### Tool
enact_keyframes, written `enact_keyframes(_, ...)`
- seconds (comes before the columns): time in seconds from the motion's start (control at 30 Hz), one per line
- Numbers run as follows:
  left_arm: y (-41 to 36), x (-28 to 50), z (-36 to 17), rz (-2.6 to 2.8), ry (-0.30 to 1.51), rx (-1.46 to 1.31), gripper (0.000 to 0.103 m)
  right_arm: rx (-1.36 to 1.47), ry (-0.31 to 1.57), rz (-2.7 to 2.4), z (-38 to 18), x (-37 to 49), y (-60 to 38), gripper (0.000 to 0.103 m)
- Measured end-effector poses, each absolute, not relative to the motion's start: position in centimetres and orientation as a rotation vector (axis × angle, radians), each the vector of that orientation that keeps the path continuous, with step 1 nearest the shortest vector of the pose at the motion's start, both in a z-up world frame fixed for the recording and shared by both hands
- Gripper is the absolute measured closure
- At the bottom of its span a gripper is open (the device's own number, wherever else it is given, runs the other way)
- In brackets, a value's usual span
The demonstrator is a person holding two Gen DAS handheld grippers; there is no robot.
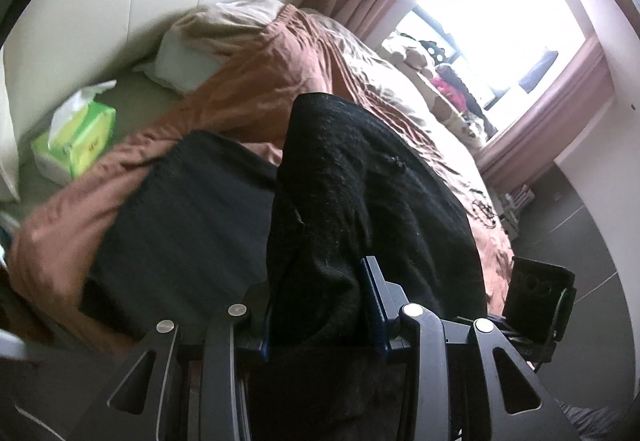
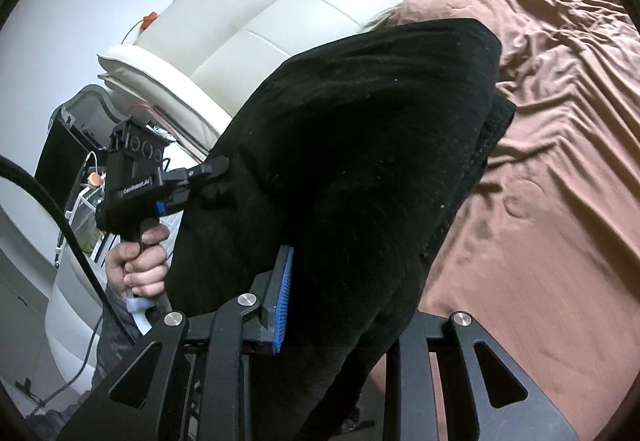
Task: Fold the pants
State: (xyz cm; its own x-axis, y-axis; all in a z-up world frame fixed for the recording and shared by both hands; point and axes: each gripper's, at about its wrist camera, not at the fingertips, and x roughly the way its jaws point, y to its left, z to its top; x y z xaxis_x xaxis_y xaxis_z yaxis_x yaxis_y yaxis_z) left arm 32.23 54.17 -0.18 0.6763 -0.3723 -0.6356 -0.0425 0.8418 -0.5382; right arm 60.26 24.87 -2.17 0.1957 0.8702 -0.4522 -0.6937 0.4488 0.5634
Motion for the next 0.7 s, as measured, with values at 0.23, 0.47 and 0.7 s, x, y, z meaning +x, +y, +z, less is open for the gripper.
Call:
enact_keyframes(0.23,57.1,35.9,-0.1,-0.174,0.871,-0.475,0.064,0.243,0.817,1.128,-3.2,62.4,28.9,0.081)
enact_keyframes(0.47,59.2,38.5,0.3,-0.132,0.887,-0.407,0.064,0.236,0.81,1.132,-3.9,64.2,32.1,0.081)
enact_keyframes(0.7,61.6,40.9,-0.7,-0.072,0.917,-0.392,0.064,0.259,0.815,1.138,-5.1,66.3,35.2,0.081)
